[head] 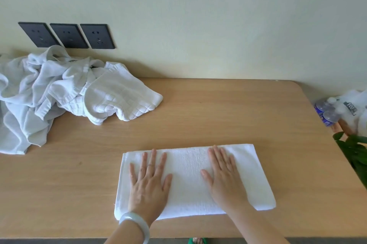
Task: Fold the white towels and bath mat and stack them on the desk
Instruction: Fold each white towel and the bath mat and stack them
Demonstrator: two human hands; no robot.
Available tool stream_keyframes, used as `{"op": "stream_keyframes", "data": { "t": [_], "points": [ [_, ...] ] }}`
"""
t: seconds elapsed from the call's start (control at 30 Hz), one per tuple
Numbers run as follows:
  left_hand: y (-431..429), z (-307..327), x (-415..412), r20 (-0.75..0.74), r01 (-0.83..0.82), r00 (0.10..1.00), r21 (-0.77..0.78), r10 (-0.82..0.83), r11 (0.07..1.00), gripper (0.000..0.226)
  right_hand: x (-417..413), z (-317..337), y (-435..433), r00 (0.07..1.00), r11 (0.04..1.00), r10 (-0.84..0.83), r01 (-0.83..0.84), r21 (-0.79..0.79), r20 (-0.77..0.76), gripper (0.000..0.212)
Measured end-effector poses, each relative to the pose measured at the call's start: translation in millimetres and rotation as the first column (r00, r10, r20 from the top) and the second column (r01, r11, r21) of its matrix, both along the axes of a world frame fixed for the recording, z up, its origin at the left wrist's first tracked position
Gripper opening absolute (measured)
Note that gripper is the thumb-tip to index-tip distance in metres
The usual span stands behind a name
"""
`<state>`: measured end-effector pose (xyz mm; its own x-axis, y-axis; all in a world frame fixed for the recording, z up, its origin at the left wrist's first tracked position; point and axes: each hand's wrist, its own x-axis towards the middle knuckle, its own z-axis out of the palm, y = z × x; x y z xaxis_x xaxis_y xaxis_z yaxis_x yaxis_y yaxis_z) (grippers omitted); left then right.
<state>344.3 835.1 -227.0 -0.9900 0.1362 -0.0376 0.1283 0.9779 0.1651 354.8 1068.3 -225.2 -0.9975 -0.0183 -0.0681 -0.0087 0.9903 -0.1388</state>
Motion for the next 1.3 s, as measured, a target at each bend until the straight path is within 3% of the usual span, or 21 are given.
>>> {"op": "stream_keyframes", "data": {
  "t": [0.17,0.3,0.47,0.6,0.7,0.8,0.87,1.07,1.3],
  "points": [
    [-2,2,1,0.023,-0.009,1.0,0.023,0.009,1.0,0.062,9,8,68,0.981,0.984,-0.179,0.176,0.041,0.08,0.084],
    [-12,2,-1,0.004,0.036,0.999,0.018,-0.037,0.999,0.063,12,12,85,0.971,0.981,-0.192,0.19,0.034,0.14,0.084],
    [-68,7,4,0.062,-0.106,0.993,0.047,0.103,0.993,0.067,13,8,82,0.948,0.956,-0.286,0.292,-0.03,0.137,0.077],
    [-86,19,8,0.062,-0.133,0.99,0.068,0.128,0.989,0.071,13,15,84,0.952,0.959,-0.284,0.285,0.009,0.115,0.085],
    [-58,36,4,-0.02,-0.058,0.998,0.038,0.058,0.998,0.063,12,31,63,0.981,0.983,-0.18,0.181,0.014,-0.065,0.073],
    [-29,28,5,-0.003,0.075,0.997,-0.014,-0.075,0.997,0.06,6,30,11,0.991,0.993,0.118,-0.117,0.015,-0.07,0.062],
    [-25,17,6,0.037,0.05,0.998,-0.032,-0.049,0.998,0.061,4,19,-9,0.979,0.979,0.204,-0.204,0.016,-0.025,0.062],
    [-41,14,12,0.044,-0.041,0.998,0.053,0.039,0.998,0.063,10,9,44,0.997,0.998,-0.027,0.023,0.056,0.072,0.068],
    [-46,16,13,0.102,-0.056,0.994,0.097,0.046,0.994,0.068,13,17,75,0.986,0.996,-0.092,0.088,0.034,0.14,0.076]
  ]
}}
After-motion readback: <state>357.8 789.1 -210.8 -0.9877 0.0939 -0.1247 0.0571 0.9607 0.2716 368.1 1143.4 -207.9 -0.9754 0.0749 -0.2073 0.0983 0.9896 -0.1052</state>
